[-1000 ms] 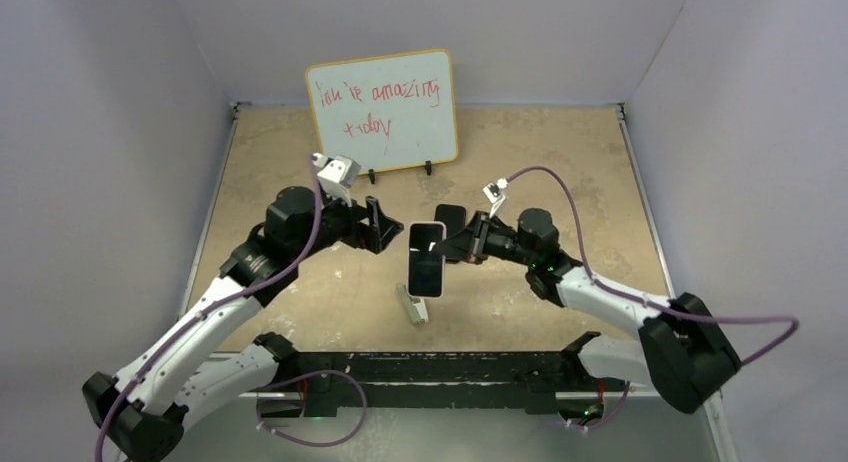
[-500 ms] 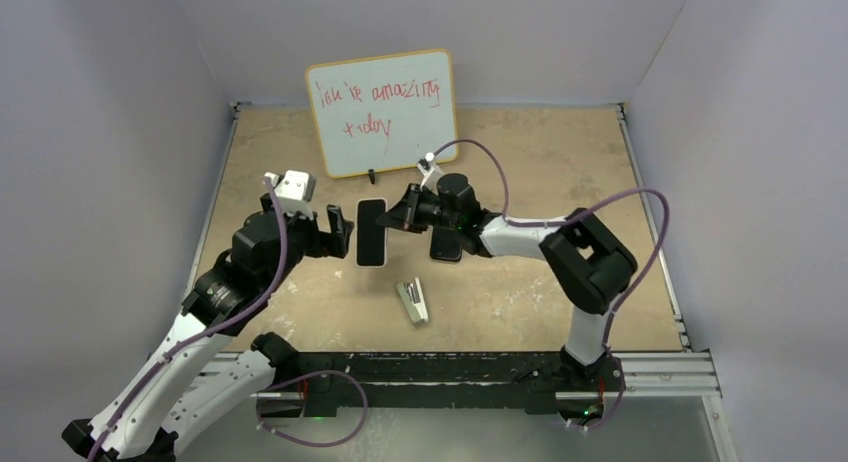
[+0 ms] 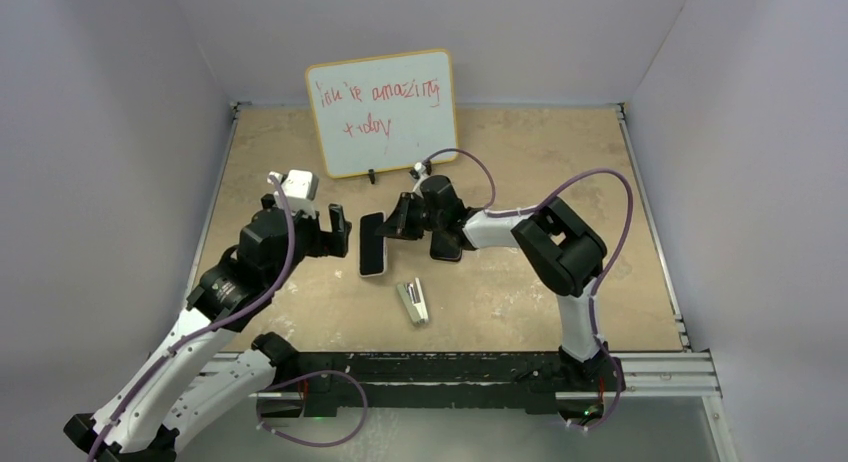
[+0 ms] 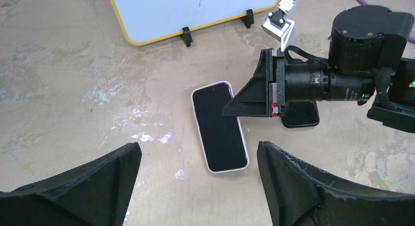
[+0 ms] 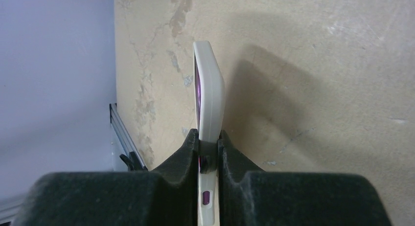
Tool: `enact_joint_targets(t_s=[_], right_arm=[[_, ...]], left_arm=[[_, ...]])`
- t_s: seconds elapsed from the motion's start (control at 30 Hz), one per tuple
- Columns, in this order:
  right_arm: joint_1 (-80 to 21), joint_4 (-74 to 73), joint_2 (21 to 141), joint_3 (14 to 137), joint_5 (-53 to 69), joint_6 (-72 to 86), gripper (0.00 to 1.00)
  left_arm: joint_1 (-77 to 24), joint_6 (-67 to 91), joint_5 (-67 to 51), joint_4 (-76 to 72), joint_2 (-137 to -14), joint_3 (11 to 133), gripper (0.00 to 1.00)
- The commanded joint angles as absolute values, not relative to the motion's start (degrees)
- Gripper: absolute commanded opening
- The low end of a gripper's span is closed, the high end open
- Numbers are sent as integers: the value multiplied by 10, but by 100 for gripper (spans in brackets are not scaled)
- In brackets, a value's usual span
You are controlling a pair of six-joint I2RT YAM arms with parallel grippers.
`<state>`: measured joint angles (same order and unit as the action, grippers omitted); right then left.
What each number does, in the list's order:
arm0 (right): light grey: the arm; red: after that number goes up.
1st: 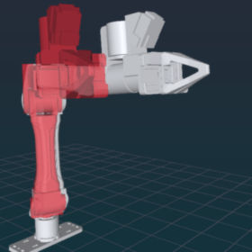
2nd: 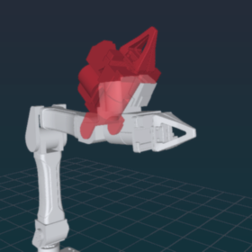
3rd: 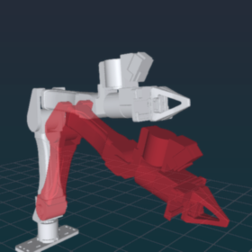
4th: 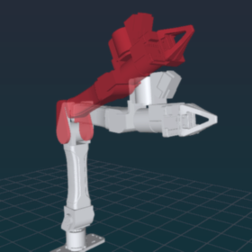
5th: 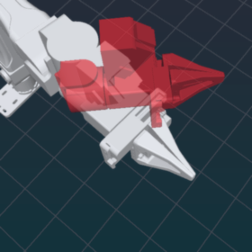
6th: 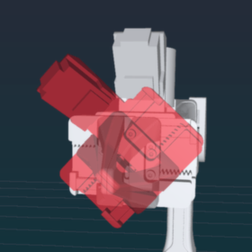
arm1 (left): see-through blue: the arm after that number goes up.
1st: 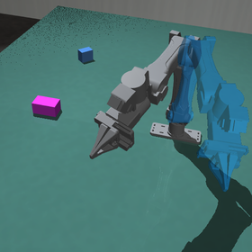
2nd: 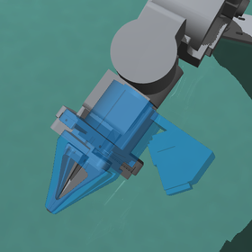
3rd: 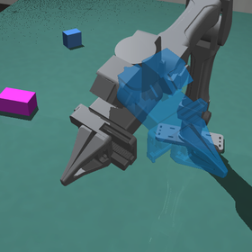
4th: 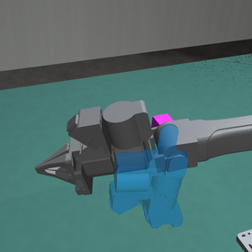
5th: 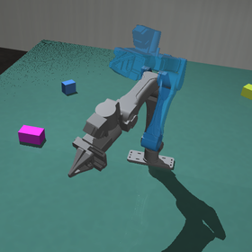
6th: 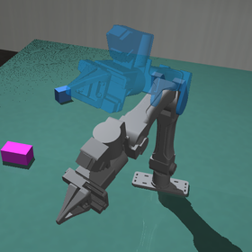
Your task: Put the phone into the phone case
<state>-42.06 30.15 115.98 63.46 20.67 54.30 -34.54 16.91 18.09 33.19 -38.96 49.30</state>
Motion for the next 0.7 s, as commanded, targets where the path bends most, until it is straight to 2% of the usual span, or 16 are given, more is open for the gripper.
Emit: enact_joint_targets(t_s=[0.0,0.17,0.43,0.5,0.63,0.67], right_arm=[[-423,260,1161,687,203,490,14],[-413,239,1194,728,213,475,21],[-403,147,1143,739,190,413,62],[-403,107,1110,726,175,385,76],[-403,63,1022,672,136,356,97],[-403,48,1000,659,123,351,99]], left_arm=[[-344,170,188,329,-382,506,93],[-344,174,193,328,-377,502,93],[-344,180,190,329,-399,505,92],[-344,181,183,329,-404,509,92],[-344,190,165,310,-408,503,92],[-344,194,159,305,-410,501,93]])
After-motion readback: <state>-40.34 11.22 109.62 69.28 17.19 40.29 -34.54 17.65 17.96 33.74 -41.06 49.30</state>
